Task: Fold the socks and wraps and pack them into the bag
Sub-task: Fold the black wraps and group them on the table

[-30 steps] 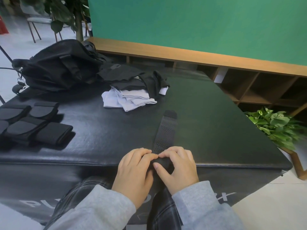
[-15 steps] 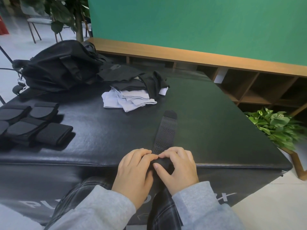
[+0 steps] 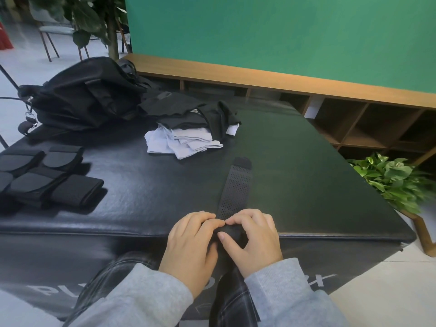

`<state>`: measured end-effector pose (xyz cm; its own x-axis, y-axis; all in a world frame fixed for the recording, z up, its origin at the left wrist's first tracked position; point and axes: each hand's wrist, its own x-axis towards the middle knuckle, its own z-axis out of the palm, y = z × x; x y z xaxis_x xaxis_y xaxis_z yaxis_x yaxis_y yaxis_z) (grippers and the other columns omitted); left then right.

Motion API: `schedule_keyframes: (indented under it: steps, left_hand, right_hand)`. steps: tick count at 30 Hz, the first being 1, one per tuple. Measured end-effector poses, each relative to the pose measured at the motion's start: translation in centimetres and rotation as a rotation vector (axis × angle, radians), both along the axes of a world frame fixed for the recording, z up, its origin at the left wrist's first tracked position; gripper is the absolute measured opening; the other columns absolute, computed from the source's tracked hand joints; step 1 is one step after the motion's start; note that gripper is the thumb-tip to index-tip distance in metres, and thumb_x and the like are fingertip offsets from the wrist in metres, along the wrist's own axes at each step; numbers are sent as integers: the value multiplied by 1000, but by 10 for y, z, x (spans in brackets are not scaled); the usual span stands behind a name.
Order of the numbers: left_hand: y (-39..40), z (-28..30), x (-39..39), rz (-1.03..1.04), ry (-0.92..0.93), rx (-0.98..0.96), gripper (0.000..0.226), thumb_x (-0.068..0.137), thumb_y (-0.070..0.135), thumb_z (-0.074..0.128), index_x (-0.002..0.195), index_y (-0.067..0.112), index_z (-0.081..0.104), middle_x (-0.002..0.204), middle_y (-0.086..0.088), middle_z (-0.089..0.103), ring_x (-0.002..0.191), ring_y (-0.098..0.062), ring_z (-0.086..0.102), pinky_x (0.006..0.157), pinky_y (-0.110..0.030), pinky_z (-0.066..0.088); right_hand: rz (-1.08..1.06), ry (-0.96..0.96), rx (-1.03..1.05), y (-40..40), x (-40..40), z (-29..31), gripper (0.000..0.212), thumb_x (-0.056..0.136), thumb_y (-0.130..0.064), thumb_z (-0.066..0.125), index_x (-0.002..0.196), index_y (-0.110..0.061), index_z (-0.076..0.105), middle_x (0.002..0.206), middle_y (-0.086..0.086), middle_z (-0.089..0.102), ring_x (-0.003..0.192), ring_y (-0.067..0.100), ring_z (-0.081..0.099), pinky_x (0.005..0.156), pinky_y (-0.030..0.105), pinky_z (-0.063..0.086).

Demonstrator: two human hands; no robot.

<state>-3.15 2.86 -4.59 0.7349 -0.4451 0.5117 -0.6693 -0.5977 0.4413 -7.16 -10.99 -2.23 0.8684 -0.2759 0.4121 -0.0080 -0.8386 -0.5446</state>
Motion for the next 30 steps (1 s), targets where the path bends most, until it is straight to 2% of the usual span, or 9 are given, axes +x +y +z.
schedule_keyframes:
  steps: [4, 10, 14, 17, 20, 23, 24, 27, 30]
  left_hand:
    - [-1, 1, 0, 2, 2, -1, 57, 62, 11, 79, 108, 33, 54, 110, 13, 56, 110, -6, 43, 93, -30, 34]
    - [-1, 0, 0, 6, -27, -7, 57, 64, 12, 78, 109, 34, 51, 109, 13, 56, 110, -6, 43, 93, -29, 34]
    - [0, -2, 2, 3, -50, -83, 27, 80, 27, 55, 106, 34, 51, 107, 15, 55, 106, -4, 45, 92, -25, 38]
    - [1, -1, 2, 4, -19, -150, 17, 85, 32, 46, 99, 31, 54, 104, 12, 58, 101, -4, 48, 88, -25, 42]
    - [1, 5, -1, 5, 10, -164, 12, 87, 36, 44, 97, 33, 50, 103, 11, 61, 100, -2, 48, 88, -24, 40]
    - [2, 14, -5, 27, 103, -188, 5, 90, 33, 47, 91, 37, 46, 99, 14, 60, 96, -2, 49, 85, -19, 39]
    - [2, 19, -6, 42, 158, -206, 16, 92, 28, 50, 85, 41, 44, 98, 16, 58, 95, -2, 49, 83, -16, 37]
    - [2, 24, -10, 47, 280, -209, 28, 90, 22, 54, 81, 44, 39, 96, 21, 50, 96, 0, 45, 81, -6, 32]
    - [1, 26, -12, 69, 324, -230, 18, 88, 25, 57, 90, 35, 42, 102, 15, 50, 99, 0, 42, 80, 0, 29]
  right_hand:
    - [15, 48, 0, 0, 0, 2, 48, 65, -65, 39, 89, -33, 65, 91, -35, 37, 96, 3, 36, 82, 19, 31]
    - [18, 31, -18, -2, 0, -1, 44, 67, -63, 41, 88, -33, 65, 91, -34, 39, 95, 4, 38, 82, 23, 36]
    - [28, -133, -189, -4, 3, -6, 27, 76, -48, 48, 77, -27, 65, 89, -16, 58, 91, 6, 43, 72, 25, 43]
    - [57, -216, -242, -4, 6, -6, 24, 79, -40, 46, 70, -25, 62, 85, -14, 65, 92, 6, 48, 70, 22, 42]
    - [80, -211, -162, -2, 5, -3, 27, 83, -38, 45, 77, -22, 66, 83, -13, 68, 94, 7, 51, 69, 21, 46]
    - [92, -79, 38, 1, -2, 9, 46, 88, -55, 38, 90, -19, 67, 83, -20, 61, 87, 5, 52, 71, 8, 39]
    - [85, -5, 91, 2, -4, 13, 45, 89, -56, 39, 94, -20, 65, 82, -26, 55, 82, 2, 51, 71, 7, 37]
    - [69, 23, 189, 0, -11, 16, 5, 90, -34, 57, 95, -33, 54, 78, -32, 48, 75, -6, 54, 71, 7, 39]
    - [57, -65, 284, 3, -12, 14, 31, 85, -20, 65, 85, -40, 42, 84, -27, 55, 82, -3, 57, 70, 14, 46]
